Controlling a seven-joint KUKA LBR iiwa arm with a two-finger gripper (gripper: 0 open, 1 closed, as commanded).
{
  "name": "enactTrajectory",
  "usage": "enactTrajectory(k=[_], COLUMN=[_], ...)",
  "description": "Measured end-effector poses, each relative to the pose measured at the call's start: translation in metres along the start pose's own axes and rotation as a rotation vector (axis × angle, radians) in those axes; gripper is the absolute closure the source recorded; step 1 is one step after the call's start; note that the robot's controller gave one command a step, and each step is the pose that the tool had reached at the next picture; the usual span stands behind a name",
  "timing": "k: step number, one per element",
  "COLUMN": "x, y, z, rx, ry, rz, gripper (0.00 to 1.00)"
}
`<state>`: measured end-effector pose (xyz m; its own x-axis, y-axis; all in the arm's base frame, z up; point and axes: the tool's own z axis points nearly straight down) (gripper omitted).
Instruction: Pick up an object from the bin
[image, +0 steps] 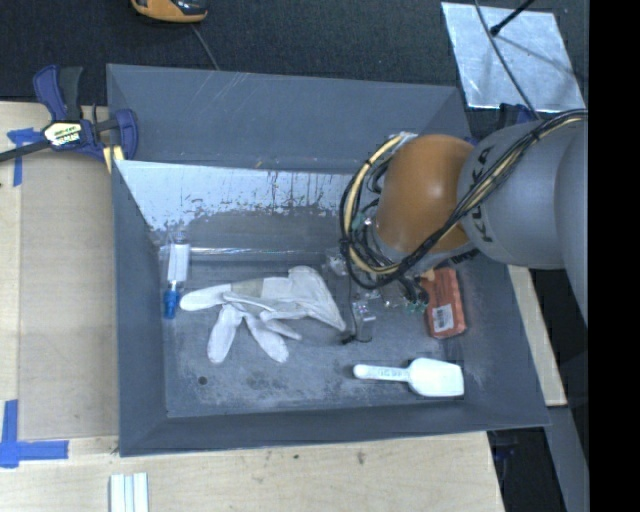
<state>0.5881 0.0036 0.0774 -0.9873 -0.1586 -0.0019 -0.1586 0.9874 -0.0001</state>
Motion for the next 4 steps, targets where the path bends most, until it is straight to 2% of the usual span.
enactTrajectory(k=[1, 2, 3, 4], x=[-0.009, 0.0, -0.022, -0.02], y=[0.01, 0.03, 0.067, 0.067], z=[0.002, -0.009, 0.005, 0.007], rx=[0.001, 0.0, 0.002, 0.001], ry=[-0.004, 0.001, -0.009, -0.004], rz=[-0.099, 0.164, -0.228, -0.229], gripper=[0.0, 0.0, 1.0, 0.0])
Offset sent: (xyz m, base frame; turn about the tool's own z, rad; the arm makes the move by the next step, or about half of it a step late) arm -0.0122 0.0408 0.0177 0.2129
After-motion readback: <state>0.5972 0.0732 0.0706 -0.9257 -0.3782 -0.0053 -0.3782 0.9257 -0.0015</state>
